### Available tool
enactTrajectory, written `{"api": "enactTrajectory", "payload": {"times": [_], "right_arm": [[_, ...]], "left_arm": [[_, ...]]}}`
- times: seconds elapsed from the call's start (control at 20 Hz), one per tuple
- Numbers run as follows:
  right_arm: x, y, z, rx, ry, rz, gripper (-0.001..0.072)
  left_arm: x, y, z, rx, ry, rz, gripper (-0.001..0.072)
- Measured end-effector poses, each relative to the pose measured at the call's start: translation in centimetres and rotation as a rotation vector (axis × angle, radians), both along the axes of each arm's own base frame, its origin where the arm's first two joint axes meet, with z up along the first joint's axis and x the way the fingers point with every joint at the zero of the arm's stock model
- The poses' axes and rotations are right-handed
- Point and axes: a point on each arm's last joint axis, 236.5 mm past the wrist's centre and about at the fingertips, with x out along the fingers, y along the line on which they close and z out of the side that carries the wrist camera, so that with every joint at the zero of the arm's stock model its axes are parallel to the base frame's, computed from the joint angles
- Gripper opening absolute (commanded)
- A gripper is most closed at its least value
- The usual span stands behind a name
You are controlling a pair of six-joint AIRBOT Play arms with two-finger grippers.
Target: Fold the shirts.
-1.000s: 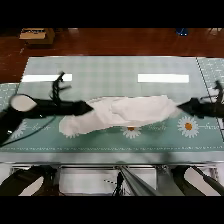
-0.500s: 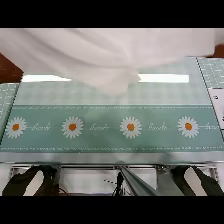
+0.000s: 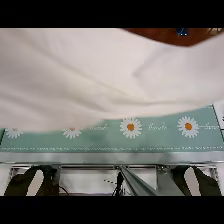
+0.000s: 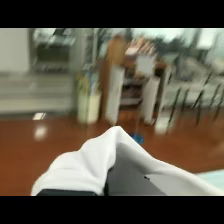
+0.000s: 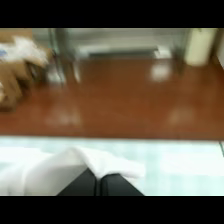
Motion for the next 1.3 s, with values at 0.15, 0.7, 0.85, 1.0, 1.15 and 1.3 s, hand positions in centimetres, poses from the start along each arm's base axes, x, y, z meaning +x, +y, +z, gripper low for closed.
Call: {"api": "enactTrajectory", "payload": {"times": [0.15,0.7,0.85,1.0,1.15,1.3], "right_arm": [[-0.7,-1.2,-5.5,0.004,0.251,-0.011,0.0027],[10.7,-0.2,-27.9,0.048,0.94,0.212,0.0028],[16.9,0.8,-32.6,0.051,0.91,0.207,0.0028],[20.8,1.7,-36.0,0.095,0.885,0.19,0.0028],[22.5,2.2,-38.3,0.124,0.888,0.183,0.0028],[23.1,2.4,-38.8,0.133,0.879,0.182,0.0028]], "left_arm": [[3.2,1.9,-6.7,0.01,0.248,0.042,0.0016],[17.7,1.2,-37.8,-0.097,1.05,-0.181,0.0017],[21.8,1.6,-43.4,-0.122,1.101,-0.151,0.0017],[24.0,1.8,-48.0,-0.147,1.161,-0.13,0.002],[23.9,1.4,-52.1,-0.163,1.261,-0.149,0.0399],[23.2,2.6,-52.3,-0.189,1.322,-0.17,0.0413]]}}
